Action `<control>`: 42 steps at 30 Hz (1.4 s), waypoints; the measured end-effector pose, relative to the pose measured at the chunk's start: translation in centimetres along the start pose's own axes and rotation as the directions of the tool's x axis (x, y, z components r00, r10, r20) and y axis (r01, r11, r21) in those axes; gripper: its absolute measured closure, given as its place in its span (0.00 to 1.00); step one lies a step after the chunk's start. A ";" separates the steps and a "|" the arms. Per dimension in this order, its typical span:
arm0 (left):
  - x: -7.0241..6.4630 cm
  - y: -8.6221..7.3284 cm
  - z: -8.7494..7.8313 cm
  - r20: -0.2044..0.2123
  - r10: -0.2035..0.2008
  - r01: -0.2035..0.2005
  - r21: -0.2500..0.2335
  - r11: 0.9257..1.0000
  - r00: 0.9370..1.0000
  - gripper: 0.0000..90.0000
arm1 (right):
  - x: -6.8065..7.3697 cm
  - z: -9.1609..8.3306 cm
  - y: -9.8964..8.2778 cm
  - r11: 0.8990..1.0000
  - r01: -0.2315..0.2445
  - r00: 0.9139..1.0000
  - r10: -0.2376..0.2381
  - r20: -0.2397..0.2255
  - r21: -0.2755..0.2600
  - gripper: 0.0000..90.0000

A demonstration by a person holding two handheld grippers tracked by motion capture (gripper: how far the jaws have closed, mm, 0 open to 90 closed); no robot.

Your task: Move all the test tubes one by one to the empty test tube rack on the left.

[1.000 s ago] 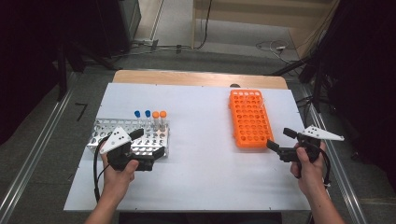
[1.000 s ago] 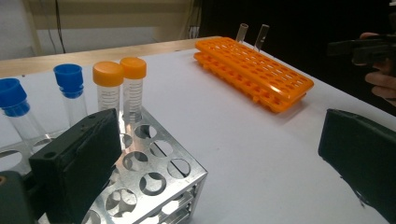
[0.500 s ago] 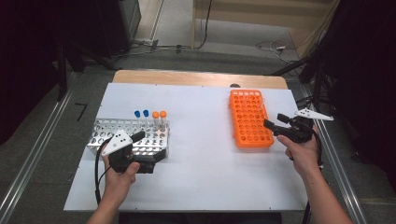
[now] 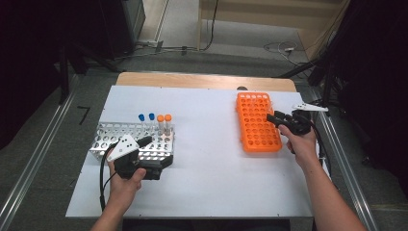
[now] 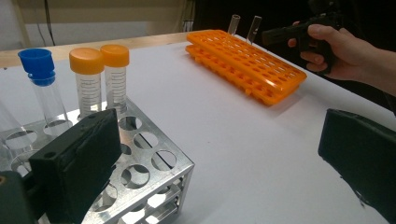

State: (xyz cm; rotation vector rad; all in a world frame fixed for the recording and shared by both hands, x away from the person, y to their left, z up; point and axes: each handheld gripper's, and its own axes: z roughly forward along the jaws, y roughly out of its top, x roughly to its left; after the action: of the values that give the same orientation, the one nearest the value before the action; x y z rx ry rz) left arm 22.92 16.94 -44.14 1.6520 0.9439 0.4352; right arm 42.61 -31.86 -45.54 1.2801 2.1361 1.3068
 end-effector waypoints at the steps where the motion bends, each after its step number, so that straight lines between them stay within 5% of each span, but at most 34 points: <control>1: 0.0 0.0 0.0 0.000 0.000 0.000 0.001 1.000 1.000 0.00 | -0.1 0.3 0.0 1.000 0.001 1.000 -0.001 0.005 0.005 0.61; 7: 0.0 -0.1 0.0 0.002 0.000 0.000 0.001 1.000 1.000 0.00 | -0.5 2.1 0.1 0.998 0.026 0.999 -0.028 0.029 0.056 0.65; 23: 0.1 -0.2 0.2 0.010 -0.006 0.006 0.001 1.000 1.000 0.00 | 0.0 3.9 0.9 0.992 0.121 0.992 -0.122 0.043 0.035 0.82; 32: 0.0 -0.2 0.3 0.013 -0.008 0.008 0.002 1.000 1.000 0.00 | 0.2 3.7 1.0 0.991 0.130 0.989 -0.133 0.058 0.043 0.82; 42: -0.2 0.0 0.4 0.021 0.000 0.000 0.000 1.000 1.000 0.00 | 0.9 1.4 2.1 0.994 0.099 0.993 -0.095 0.074 -0.044 0.83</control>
State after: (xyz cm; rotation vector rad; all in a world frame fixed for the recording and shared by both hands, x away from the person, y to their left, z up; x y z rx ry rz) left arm 23.07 16.60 -44.26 1.6536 0.9283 0.4170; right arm 44.13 -30.01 -44.40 1.1712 2.0784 1.2459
